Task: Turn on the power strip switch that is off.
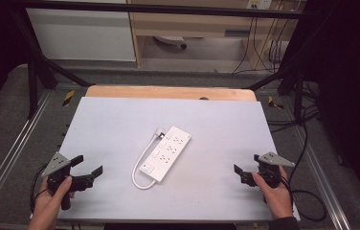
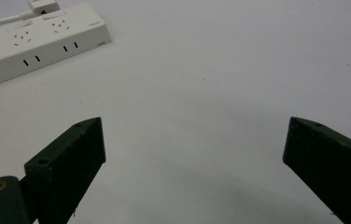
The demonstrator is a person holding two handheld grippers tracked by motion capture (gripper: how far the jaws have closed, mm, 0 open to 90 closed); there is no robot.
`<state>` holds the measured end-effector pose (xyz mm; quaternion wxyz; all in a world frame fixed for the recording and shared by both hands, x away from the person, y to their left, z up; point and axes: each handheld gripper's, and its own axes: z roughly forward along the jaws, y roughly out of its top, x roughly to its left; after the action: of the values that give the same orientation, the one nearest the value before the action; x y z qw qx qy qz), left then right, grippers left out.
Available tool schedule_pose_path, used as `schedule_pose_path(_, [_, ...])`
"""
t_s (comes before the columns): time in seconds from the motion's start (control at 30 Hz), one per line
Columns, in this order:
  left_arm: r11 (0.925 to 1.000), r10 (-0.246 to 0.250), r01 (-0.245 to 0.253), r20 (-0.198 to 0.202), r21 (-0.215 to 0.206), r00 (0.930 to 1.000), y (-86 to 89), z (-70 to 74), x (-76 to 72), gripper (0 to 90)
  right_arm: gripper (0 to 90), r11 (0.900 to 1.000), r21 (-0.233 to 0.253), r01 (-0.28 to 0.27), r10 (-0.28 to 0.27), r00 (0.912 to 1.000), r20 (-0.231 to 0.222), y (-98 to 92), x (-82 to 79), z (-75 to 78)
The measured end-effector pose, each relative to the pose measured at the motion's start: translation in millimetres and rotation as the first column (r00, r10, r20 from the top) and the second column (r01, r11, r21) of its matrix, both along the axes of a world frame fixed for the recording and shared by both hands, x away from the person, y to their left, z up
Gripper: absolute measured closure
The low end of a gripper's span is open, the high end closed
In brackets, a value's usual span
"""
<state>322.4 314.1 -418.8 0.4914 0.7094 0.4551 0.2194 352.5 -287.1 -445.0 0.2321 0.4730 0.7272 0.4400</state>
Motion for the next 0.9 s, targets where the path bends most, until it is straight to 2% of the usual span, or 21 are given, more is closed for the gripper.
schedule_pose_path(0.33, [1.0000,-0.004,0.004,-0.004,0.009,1.0000,-2.0,-0.2,1.0,8.8,5.9,1.000,0.005,0.005,-0.005,0.9998,-0.019,-0.1,1.4,-1.3])
schedule_pose_path(0.73, [0.9998,-0.021,0.021,-0.005,0.003,0.9998,-7.2,0.4,0.8,5.7,4.3,1.000,0.000,0.003,-0.003,1.0000,-0.009,0.0,2.1,1.2])
schedule_pose_path(0.9, [0.9997,-0.008,0.007,-0.015,-0.023,0.9999,-4.5,0.4,1.2,5.7,5.4,1.000,0.013,-0.001,0.001,0.9999,-0.010,-0.2,2.6,1.9])
